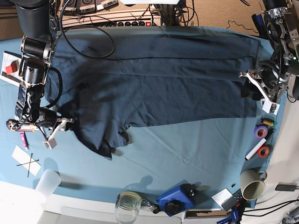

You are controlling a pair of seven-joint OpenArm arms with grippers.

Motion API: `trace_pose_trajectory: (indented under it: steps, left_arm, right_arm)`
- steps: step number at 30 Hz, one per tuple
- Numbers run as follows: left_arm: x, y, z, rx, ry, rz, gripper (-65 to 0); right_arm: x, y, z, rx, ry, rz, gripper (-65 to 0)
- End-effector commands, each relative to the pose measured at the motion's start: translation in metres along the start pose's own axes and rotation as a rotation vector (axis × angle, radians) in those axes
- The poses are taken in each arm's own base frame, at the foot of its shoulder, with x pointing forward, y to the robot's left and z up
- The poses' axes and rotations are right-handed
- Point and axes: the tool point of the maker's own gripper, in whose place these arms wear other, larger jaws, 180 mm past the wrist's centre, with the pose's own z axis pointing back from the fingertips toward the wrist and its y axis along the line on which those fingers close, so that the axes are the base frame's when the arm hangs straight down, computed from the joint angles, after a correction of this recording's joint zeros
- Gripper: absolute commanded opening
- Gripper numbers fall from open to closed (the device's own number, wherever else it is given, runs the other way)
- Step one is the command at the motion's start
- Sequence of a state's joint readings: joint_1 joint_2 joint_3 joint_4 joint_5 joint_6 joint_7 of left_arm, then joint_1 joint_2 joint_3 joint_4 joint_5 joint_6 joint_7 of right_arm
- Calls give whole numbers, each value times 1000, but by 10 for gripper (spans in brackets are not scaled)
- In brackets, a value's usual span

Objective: Fold the T-shirt properly
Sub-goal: 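Grasp the sleeve corner with the right gripper while the left holds the edge, then move the right gripper to the hem corner and grasp it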

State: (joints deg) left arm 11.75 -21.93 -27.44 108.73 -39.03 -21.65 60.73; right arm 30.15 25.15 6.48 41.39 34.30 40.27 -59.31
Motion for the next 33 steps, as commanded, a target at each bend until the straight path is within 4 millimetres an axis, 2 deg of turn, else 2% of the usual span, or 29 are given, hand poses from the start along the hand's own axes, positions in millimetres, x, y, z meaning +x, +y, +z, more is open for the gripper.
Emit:
trace_pose_trajectory:
  steps: [1, 2, 6, 10, 13, 19, 24, 28, 33]
  left_arm:
    - [13, 2, 4, 4, -45, -13, -379]
    - [13, 1, 4, 3, -46, -11, -379]
    - [12, -2, 2, -5, -52, 1, -379]
    - [12, -5, 1, -10, -58, 9, -379]
    - [12, -5, 1, -10, -58, 9, -379]
    - [12, -4, 1, -7, -59, 8, -379]
    - [12, -4, 1, -4, -58, 7, -379]
    - [12, -4, 1, -4, -58, 6, -379]
    - [12, -4, 1, -4, -58, 6, -379]
  right_arm:
    - [-21, -4, 1, -20, 115, 5, -602]
    - [-25, -3, 2, -12, 138, 0, -650]
    - [-36, -5, 7, -13, 203, -6, -650]
    - [-30, -4, 20, 40, 165, -48, -650]
    - [-33, -6, 36, 74, 156, -64, -650]
    - [-57, -11, 64, 79, 149, -28, -650]
    - [-75, -3, 73, 55, 173, 67, -650]
    - [-75, 3, 81, 40, 149, 117, -650]
    - [-64, -3, 92, 14, 110, 115, -650]
